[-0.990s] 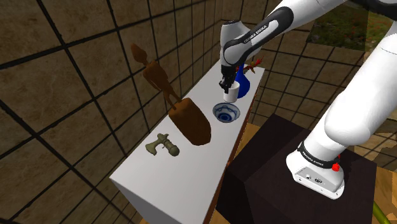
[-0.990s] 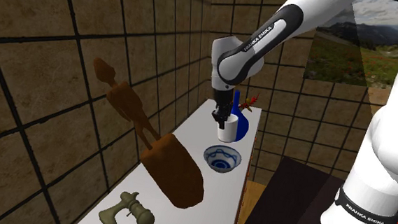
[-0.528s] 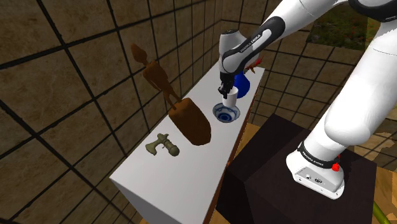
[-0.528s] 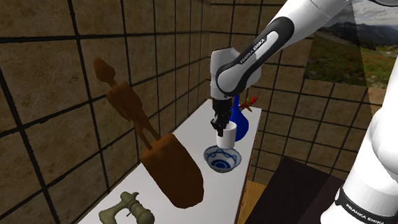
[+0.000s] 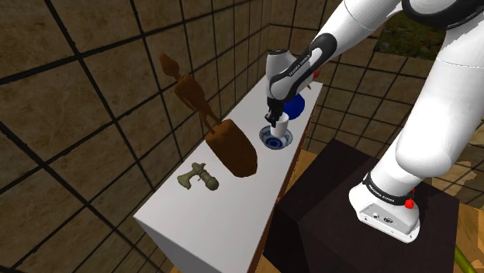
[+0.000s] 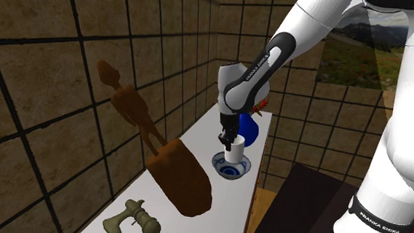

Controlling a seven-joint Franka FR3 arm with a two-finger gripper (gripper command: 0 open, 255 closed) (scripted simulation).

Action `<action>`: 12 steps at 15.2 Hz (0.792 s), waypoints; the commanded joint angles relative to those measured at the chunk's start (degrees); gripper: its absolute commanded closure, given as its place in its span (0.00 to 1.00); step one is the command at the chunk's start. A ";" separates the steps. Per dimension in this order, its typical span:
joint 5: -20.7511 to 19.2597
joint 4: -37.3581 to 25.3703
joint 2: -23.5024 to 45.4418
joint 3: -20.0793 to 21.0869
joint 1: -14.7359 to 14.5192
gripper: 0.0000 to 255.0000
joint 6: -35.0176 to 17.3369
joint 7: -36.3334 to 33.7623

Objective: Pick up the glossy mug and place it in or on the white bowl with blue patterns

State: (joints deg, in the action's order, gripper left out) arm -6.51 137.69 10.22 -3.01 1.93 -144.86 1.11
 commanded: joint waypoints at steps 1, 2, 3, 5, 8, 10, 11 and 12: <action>-0.08 0.21 0.67 -0.05 0.04 1.00 -0.92 -0.04; -0.08 0.21 0.67 -0.05 0.04 1.00 -0.92 -0.05; -0.08 0.20 0.67 -0.05 0.04 1.00 -0.92 -0.05; -0.08 0.20 0.67 -0.05 0.04 1.00 -0.92 -0.05; -0.08 0.20 0.67 -0.05 0.04 1.00 -0.92 -0.05; -0.08 0.20 0.67 -0.05 0.04 0.00 -0.92 -0.05; -0.08 0.20 0.67 -0.05 0.04 0.00 -0.92 -0.05; -0.08 0.20 0.67 -0.05 0.04 0.00 -0.92 -0.05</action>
State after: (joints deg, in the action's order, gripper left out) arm -6.59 137.90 10.90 -3.06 1.97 -145.78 1.07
